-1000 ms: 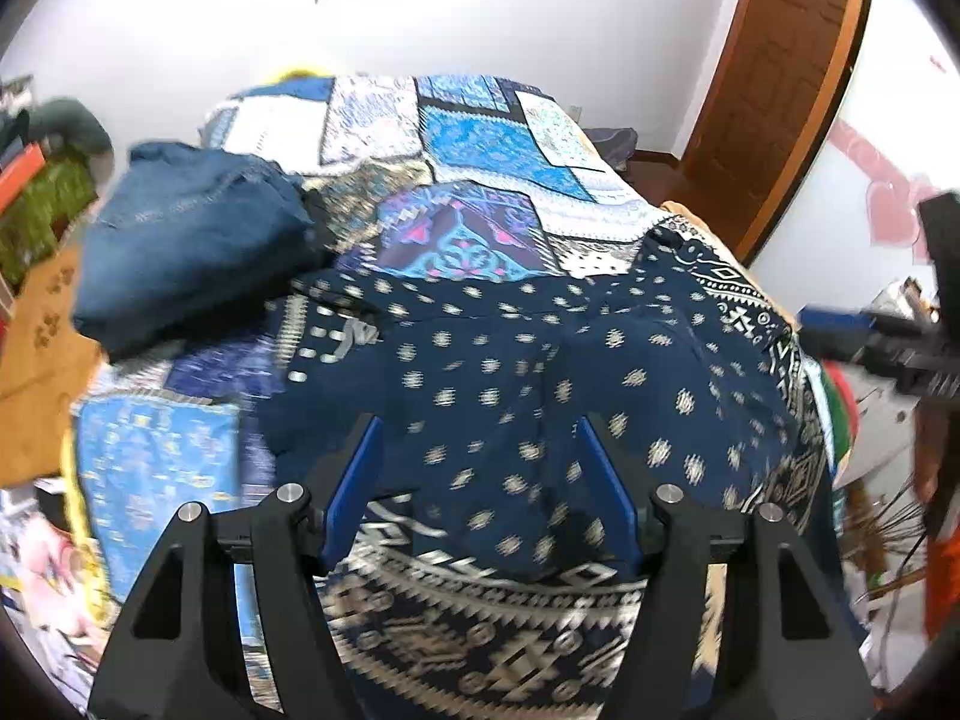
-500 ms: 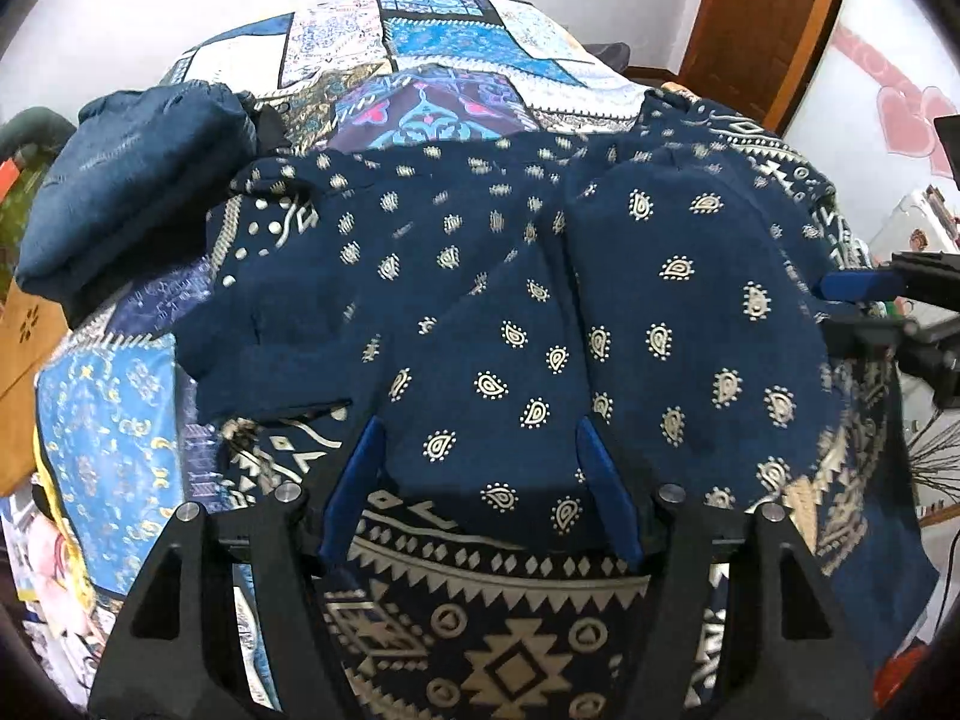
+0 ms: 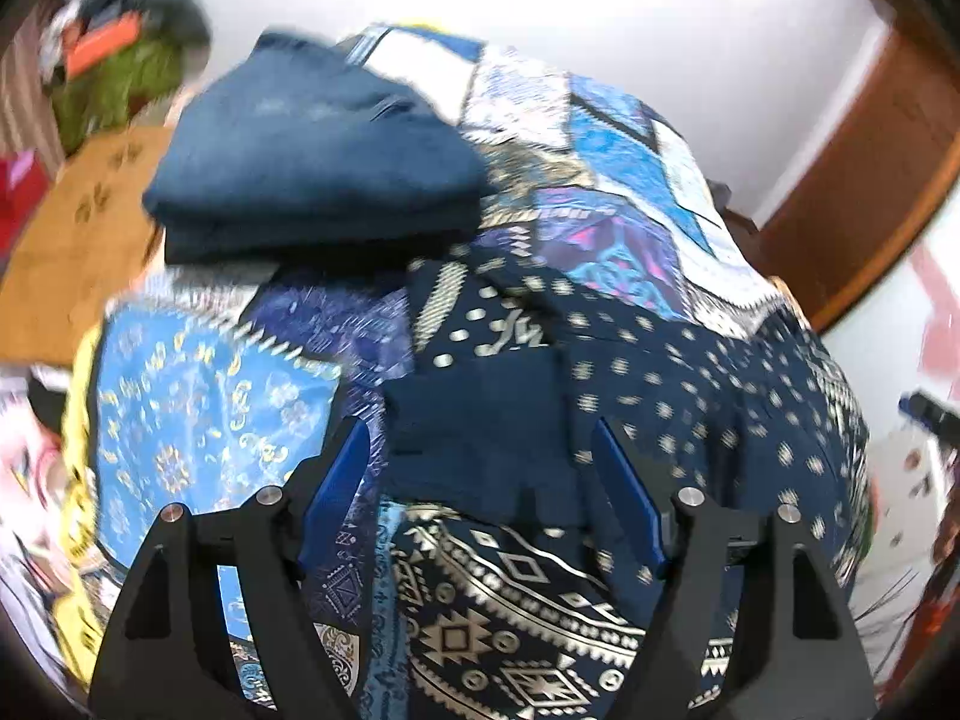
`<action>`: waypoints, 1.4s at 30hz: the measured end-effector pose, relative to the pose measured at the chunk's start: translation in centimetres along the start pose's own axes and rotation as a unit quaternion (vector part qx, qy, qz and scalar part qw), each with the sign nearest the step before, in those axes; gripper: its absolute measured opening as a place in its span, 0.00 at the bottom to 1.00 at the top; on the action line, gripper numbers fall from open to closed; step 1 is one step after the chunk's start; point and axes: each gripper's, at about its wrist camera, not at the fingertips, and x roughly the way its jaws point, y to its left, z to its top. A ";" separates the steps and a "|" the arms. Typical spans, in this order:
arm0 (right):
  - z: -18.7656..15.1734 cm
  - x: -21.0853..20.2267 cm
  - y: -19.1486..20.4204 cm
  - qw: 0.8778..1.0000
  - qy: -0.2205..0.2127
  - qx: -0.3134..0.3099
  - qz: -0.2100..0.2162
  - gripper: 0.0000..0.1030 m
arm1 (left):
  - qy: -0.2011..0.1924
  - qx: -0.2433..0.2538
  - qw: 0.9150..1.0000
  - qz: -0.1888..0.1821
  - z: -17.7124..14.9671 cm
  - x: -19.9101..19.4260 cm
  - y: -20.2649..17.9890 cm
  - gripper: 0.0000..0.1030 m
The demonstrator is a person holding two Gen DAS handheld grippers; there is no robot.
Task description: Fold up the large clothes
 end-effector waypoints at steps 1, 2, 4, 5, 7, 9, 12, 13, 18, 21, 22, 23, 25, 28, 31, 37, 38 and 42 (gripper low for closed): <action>0.2 0.4 -0.5 1.000 0.002 0.008 -0.003 0.55 | 0.010 -0.016 1.000 -0.009 0.0 0.7 1.0 0.73; 0.3 1.0 -1.3 1.000 0.008 0.018 -0.007 0.55 | 0.019 -0.027 0.999 -0.018 0.0 1.5 1.5 0.73; 0.3 1.8 -2.6 0.999 0.018 0.036 -0.011 0.55 | 0.042 -0.056 0.997 -0.042 -0.1 3.3 3.0 0.73; 0.2 2.7 -3.5 0.998 0.027 0.051 -0.012 0.55 | 0.053 -0.069 0.995 -0.053 -0.2 4.3 3.6 0.73; 0.1 3.8 -4.8 0.996 0.044 0.072 -0.010 0.55 | 0.071 -0.093 0.991 -0.070 -0.6 6.1 4.6 0.73; -0.3 5.1 -6.2 0.993 0.063 0.100 -0.001 0.55 | 0.085 -0.111 0.987 -0.081 -0.9 7.6 5.3 0.73; -0.6 6.3 -7.8 0.988 0.078 0.133 0.016 0.55 | 0.103 -0.131 0.979 -0.120 -1.0 10.0 5.7 0.73; -0.6 6.3 -8.1 0.987 0.075 0.139 0.023 0.55 | 0.105 -0.131 0.978 -0.126 -0.9 10.4 5.6 0.73; 0.2 7.1 -8.8 0.983 0.075 0.158 0.063 0.57 | 0.082 -0.077 0.984 -0.134 0.3 11.6 3.9 0.73; 0.6 8.3 -8.4 0.980 0.082 0.157 0.088 0.57 | 0.065 -0.051 0.987 -0.136 0.9 12.1 2.9 0.73; 0.6 8.6 -8.3 0.980 0.084 0.154 0.091 0.57 | 0.061 -0.047 0.988 -0.133 1.1 12.2 2.7 0.73; 0.7 8.8 -8.0 0.981 0.086 0.151 0.089 0.57 | 0.059 -0.044 0.989 -0.128 1.3 12.4 2.6 0.73; 0.8 9.3 -7.4 0.984 0.089 0.135 0.077 0.51 | 0.056 -0.040 0.991 -0.113 1.5 12.7 2.2 0.65; 0.9 9.4 -6.8 0.985 0.098 0.124 0.062 0.26 | 0.036 -0.019 0.995 -0.089 1.8 11.5 1.0 0.43; 1.2 8.4 -6.0 0.989 0.091 0.104 0.060 0.20 | 0.022 0.025 0.997 -0.068 1.8 9.7 -0.1 0.14; 2.6 4.8 -2.8 0.994 0.052 0.056 0.072 0.17 | 0.003 0.046 0.995 -0.093 3.3 4.9 -2.5 0.11; 3.0 3.8 -2.1 0.995 0.042 0.046 0.077 0.17 | -0.004 0.049 0.994 -0.092 3.8 4.0 -3.3 0.11; 5.0 0.8 0.4 0.996 0.008 0.009 0.088 0.17 | -0.043 0.069 0.993 -0.091 5.9 -0.3 -5.8 0.10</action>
